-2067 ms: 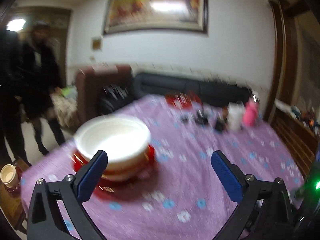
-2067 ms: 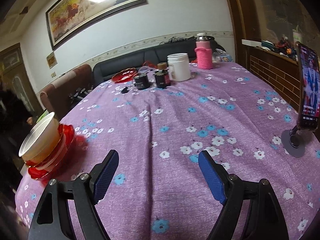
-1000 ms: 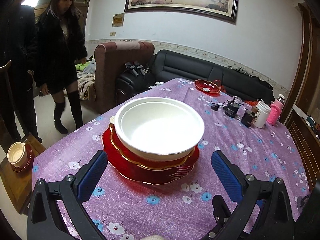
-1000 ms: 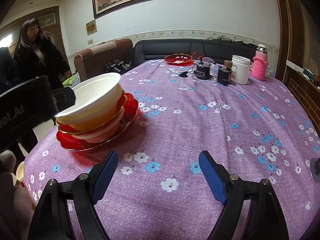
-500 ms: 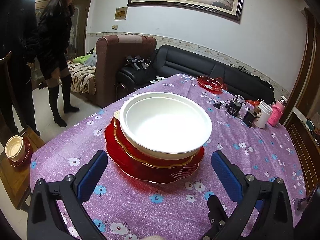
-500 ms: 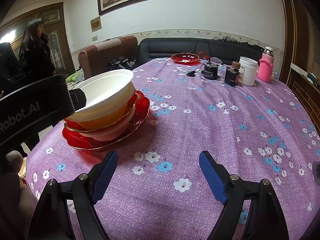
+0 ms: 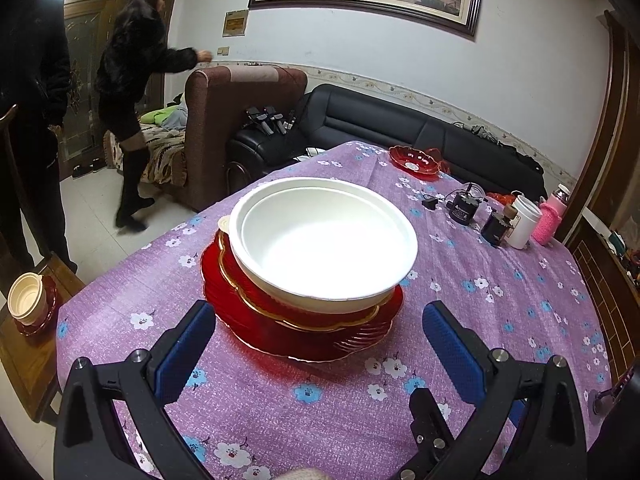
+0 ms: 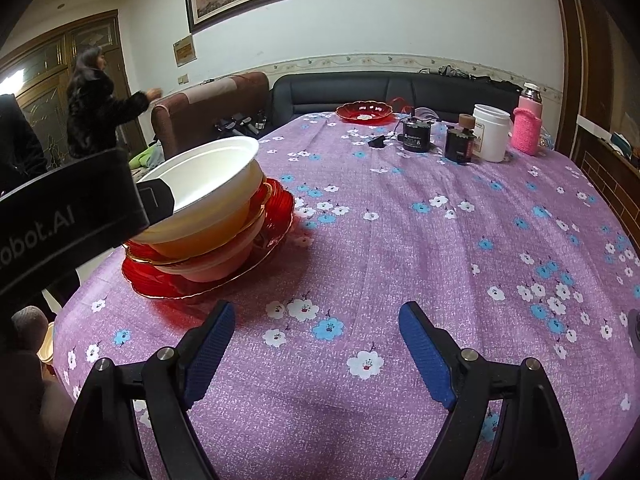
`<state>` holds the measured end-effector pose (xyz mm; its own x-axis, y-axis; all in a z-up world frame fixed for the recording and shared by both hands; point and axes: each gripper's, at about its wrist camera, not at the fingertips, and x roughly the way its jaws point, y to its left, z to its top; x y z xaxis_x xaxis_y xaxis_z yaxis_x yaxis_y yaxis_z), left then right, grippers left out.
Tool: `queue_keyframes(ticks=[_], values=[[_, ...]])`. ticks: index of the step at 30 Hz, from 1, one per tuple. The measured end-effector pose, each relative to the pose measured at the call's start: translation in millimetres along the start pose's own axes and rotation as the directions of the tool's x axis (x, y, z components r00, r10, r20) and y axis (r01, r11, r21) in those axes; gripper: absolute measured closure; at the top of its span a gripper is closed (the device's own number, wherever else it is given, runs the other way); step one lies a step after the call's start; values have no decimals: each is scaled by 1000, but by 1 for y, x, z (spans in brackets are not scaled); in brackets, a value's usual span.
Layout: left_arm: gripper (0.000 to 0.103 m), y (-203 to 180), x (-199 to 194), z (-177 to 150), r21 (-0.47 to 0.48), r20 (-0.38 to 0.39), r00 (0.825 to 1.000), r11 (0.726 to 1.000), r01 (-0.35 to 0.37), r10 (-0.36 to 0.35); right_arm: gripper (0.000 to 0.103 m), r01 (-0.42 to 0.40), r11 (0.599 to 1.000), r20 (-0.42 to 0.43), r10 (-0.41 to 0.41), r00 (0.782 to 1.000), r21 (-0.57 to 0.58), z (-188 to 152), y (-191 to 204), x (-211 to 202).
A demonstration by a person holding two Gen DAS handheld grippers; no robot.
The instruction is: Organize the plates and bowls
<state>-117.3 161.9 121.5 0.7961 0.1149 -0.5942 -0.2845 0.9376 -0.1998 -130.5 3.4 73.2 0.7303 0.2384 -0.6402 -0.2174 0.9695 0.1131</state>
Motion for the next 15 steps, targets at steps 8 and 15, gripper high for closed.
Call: queue_keyframes(ticks=[8, 15], values=[[0, -1, 1, -1, 4, -6, 1000, 1000, 5, -5, 15, 2, 1000, 7, -2, 1000, -1, -2, 3, 0], [0, 4, 2, -1, -10, -11, 1000, 1000, 3, -3, 15, 62, 994, 48, -67, 997, 85, 1, -15, -7]])
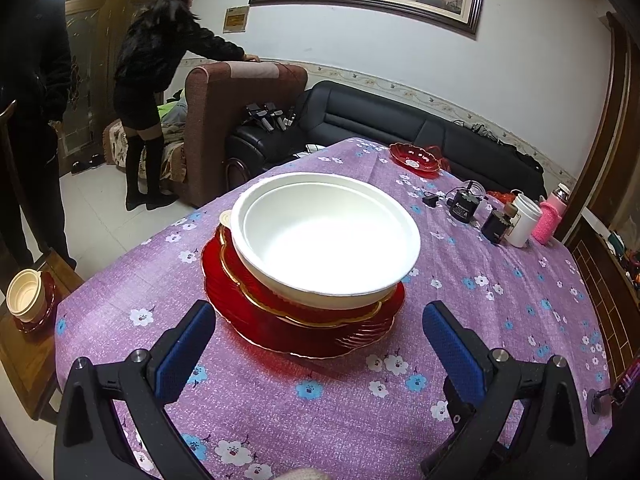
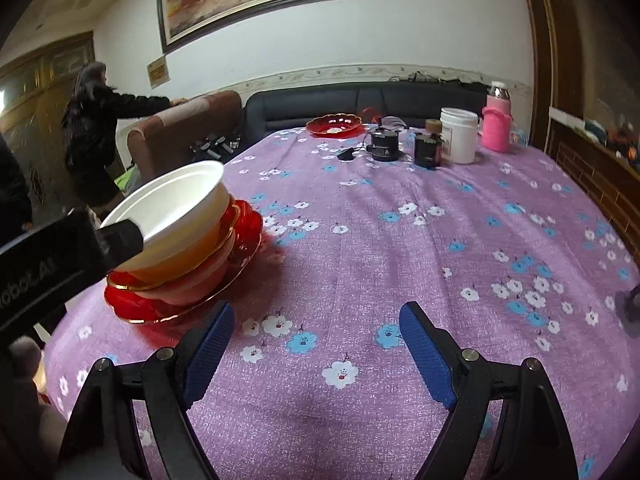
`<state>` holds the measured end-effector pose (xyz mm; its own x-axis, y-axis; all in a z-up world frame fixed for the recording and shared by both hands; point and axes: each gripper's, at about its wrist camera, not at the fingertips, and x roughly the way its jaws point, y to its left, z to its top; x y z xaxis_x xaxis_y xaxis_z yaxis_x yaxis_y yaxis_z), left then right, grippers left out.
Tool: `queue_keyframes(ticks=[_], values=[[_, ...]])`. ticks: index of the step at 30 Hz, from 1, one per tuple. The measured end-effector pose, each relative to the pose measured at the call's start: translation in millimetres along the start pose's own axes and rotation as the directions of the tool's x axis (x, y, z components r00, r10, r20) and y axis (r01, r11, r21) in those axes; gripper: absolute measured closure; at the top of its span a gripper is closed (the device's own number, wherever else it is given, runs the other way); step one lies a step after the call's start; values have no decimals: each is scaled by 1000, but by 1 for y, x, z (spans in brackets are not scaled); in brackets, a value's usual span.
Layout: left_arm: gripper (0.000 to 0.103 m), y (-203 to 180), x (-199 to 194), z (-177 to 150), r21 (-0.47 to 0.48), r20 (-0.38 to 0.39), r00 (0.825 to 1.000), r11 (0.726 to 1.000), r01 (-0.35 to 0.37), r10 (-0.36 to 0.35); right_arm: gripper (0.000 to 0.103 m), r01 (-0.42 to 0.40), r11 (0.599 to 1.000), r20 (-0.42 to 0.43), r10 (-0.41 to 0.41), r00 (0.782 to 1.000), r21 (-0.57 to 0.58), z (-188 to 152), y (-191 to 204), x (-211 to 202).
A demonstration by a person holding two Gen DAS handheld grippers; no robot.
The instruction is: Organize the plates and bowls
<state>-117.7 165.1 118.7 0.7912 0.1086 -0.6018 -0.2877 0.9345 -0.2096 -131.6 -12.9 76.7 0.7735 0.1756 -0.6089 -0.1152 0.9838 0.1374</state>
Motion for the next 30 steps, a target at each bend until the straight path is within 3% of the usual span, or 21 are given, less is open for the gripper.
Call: queue_keyframes(ticks=[6, 30], values=[[0, 2, 0, -1, -4, -6, 1000, 1000, 3, -3, 14, -34, 999, -36, 33, 999, -27, -5, 9, 5], [0, 9, 1, 5, -27, 3, 1000, 999, -31, 31, 14, -72, 996, -48, 69, 996, -49, -14, 14, 6]])
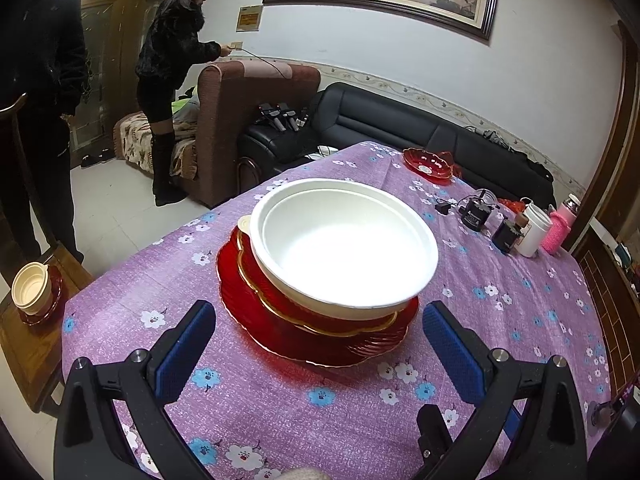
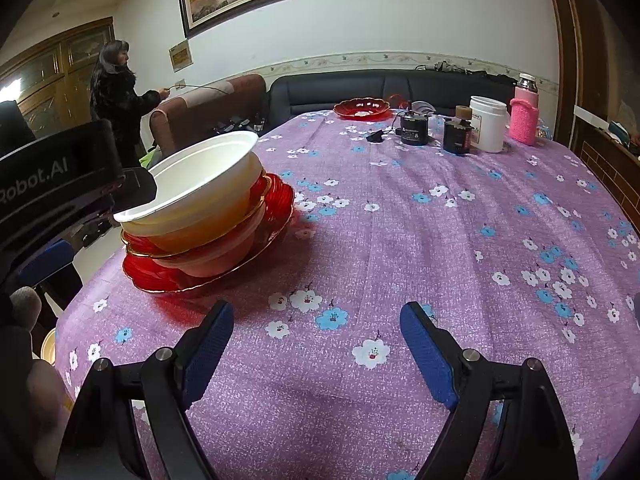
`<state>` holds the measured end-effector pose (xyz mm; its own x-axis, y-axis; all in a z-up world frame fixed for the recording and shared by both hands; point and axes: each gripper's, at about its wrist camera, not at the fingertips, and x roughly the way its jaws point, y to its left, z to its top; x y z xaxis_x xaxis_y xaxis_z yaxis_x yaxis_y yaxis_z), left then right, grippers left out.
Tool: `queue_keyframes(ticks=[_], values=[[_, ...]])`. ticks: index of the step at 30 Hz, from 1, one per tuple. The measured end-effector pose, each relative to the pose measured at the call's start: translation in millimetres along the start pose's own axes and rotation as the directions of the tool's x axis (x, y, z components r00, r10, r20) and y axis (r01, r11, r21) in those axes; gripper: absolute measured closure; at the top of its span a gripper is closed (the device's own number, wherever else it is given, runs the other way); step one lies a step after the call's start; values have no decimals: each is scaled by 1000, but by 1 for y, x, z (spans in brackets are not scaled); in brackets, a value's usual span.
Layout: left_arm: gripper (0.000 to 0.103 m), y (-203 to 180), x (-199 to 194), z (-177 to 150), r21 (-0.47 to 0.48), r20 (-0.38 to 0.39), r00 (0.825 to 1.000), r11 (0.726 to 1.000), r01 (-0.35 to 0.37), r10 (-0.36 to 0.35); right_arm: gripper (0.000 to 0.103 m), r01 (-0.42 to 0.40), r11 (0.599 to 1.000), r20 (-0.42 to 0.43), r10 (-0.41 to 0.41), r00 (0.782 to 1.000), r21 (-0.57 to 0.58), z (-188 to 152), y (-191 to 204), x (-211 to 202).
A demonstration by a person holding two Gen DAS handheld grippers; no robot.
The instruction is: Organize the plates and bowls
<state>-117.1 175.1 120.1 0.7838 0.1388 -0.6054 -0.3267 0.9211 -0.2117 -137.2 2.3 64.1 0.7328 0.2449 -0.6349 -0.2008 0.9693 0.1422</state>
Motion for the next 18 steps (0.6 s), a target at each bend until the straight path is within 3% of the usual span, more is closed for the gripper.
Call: queue_keyframes(ticks=[12, 16, 18], values=[[0, -3, 3, -2, 10, -8, 1000, 1000, -1, 1, 14, 1, 1000, -2, -1, 1000, 0, -2, 0, 1], [0, -5, -1, 3, 17, 28, 999, 999, -36, 36, 14, 3, 1000, 0, -3, 1000, -3, -1, -1, 0], [0, -9, -5, 7, 19, 39, 999, 1000, -18, 17, 14, 18, 1000, 6, -18, 1000, 7, 3, -7, -2]])
